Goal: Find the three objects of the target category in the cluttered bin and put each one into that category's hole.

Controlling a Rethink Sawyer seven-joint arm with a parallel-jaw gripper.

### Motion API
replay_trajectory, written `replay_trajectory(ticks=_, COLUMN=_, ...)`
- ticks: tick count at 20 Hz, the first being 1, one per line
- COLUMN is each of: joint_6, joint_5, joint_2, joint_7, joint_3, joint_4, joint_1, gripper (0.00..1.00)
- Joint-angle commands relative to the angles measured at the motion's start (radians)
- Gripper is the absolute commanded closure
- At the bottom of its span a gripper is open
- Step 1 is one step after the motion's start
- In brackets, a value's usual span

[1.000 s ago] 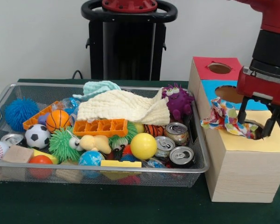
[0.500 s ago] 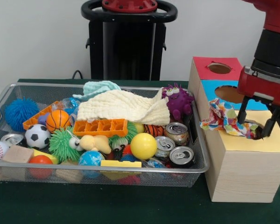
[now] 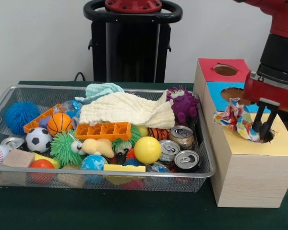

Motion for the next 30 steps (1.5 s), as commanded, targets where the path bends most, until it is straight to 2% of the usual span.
replay_trajectory(ticks=1, joint_6=0.007, joint_5=0.019, joint_2=0.079, joint_7=0.188, joint_3=0.034, joint_4=-0.010, joint_1=-0.033, gripper=1.00)
replay_trajectory(ticks=3, joint_6=0.039, joint_5=0.027, joint_2=0.084, joint_7=0.195, joint_3=0.031, joint_4=-0.018, joint_1=-0.035, gripper=1.00)
replay_trajectory(ticks=14, joint_6=0.061, joint_5=0.052, joint_2=0.066, joint_7=0.195, joint_3=0.045, joint_4=-0.009, joint_1=-0.040, gripper=1.00)
replay_trajectory(ticks=23, joint_6=0.076, joint_5=0.109, joint_2=0.009, joint_7=0.171, joint_3=0.105, joint_4=0.022, joint_1=-0.076, gripper=1.00)
replay_trajectory(ticks=30, joint_6=0.151, joint_5=0.121, joint_2=-0.009, joint_7=0.144, joint_3=0.096, joint_4=-0.019, joint_1=-0.085, gripper=1.00)
